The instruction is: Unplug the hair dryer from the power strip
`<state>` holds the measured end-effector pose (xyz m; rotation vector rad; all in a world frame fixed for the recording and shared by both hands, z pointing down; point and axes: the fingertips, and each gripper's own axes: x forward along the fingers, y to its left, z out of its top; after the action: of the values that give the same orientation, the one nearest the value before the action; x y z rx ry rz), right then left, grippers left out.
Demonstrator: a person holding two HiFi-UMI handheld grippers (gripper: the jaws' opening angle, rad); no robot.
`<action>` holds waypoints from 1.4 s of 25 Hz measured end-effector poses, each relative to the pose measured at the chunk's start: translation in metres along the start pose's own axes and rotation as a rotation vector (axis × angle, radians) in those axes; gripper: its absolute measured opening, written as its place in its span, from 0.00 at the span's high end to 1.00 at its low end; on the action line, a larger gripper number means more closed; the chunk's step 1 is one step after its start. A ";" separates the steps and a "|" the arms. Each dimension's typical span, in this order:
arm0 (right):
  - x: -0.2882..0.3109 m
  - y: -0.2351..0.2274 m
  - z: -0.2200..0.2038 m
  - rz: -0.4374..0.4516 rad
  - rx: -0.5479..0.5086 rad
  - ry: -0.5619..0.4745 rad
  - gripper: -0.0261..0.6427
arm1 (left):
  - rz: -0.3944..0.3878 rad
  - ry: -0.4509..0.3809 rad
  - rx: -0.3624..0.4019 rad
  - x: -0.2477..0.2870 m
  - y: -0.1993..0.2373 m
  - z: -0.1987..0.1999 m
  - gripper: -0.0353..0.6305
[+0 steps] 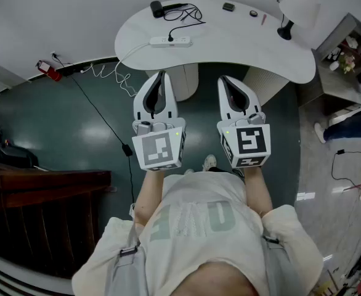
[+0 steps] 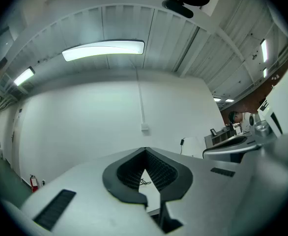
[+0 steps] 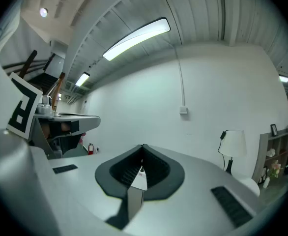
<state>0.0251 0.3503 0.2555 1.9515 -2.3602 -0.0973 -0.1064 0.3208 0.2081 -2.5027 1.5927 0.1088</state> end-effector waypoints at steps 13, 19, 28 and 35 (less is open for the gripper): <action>0.004 -0.009 -0.001 0.009 0.035 -0.011 0.93 | -0.040 -0.019 -0.003 0.014 -0.009 -0.005 0.93; 0.014 -0.027 -0.009 0.011 0.057 -0.016 0.93 | -0.037 0.003 -0.018 0.033 -0.012 -0.025 0.93; 0.020 -0.043 -0.028 0.050 0.027 0.005 0.93 | -0.006 0.024 -0.028 0.048 -0.019 -0.048 0.93; 0.047 -0.052 -0.038 0.069 0.014 0.015 0.93 | 0.001 -0.008 -0.038 0.076 -0.013 -0.054 0.93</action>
<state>0.0709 0.2941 0.2895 1.8672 -2.4225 -0.0622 -0.0643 0.2482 0.2510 -2.5272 1.6033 0.1500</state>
